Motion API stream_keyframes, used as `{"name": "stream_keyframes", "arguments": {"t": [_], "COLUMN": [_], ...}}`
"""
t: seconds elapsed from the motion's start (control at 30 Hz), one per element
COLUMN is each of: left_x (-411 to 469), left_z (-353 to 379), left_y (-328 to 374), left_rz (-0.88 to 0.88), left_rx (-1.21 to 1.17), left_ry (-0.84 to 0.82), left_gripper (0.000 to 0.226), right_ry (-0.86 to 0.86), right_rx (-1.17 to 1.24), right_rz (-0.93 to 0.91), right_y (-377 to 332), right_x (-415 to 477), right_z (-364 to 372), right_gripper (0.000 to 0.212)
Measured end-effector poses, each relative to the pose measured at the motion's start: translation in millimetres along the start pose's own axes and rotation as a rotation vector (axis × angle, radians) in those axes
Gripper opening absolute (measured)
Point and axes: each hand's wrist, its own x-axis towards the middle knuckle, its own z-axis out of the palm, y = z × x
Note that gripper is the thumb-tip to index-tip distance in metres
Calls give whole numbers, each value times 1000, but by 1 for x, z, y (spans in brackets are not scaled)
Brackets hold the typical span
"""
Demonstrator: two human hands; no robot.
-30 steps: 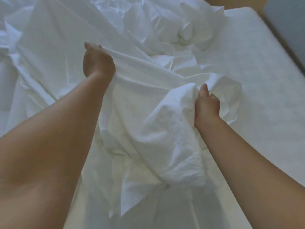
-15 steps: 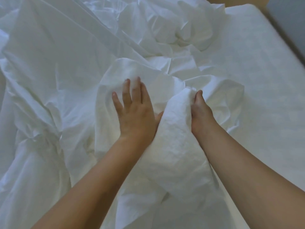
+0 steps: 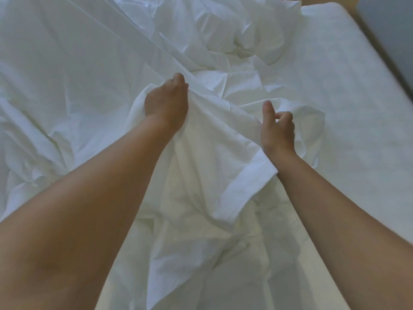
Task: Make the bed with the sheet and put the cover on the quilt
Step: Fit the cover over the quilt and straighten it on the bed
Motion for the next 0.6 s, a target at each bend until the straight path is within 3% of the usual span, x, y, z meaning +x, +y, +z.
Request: {"name": "stream_keyframes", "arguments": {"t": [0.07, 0.17, 0.2, 0.27, 0.33, 0.47, 0.6], "left_x": [2, -10, -14, -25, -44, -117, -168], "left_z": [6, 10, 12, 17, 25, 39, 42], "left_y": [-4, 2, 4, 4, 1, -3, -12], "left_rz": [-7, 30, 32, 34, 110, 278, 91], "left_rx": [24, 14, 12, 9, 4, 5, 42], "left_ry": [3, -7, -25, -40, 37, 167, 1], "left_gripper": [30, 29, 29, 26, 24, 45, 48], "right_ry": [-80, -441, -548, -678, -713, -622, -608], "right_rx": [-61, -422, -457, -300, -85, 104, 190], "right_rz": [-101, -55, 8, 142, 205, 149, 135], "right_y": [-8, 2, 9, 22, 33, 44, 44], "right_x": [-15, -40, -45, -52, -60, -77, -87], "right_z": [-13, -21, -19, -12, -1, 12, 12], "right_gripper": [52, 50, 50, 49, 39, 29, 21]}}
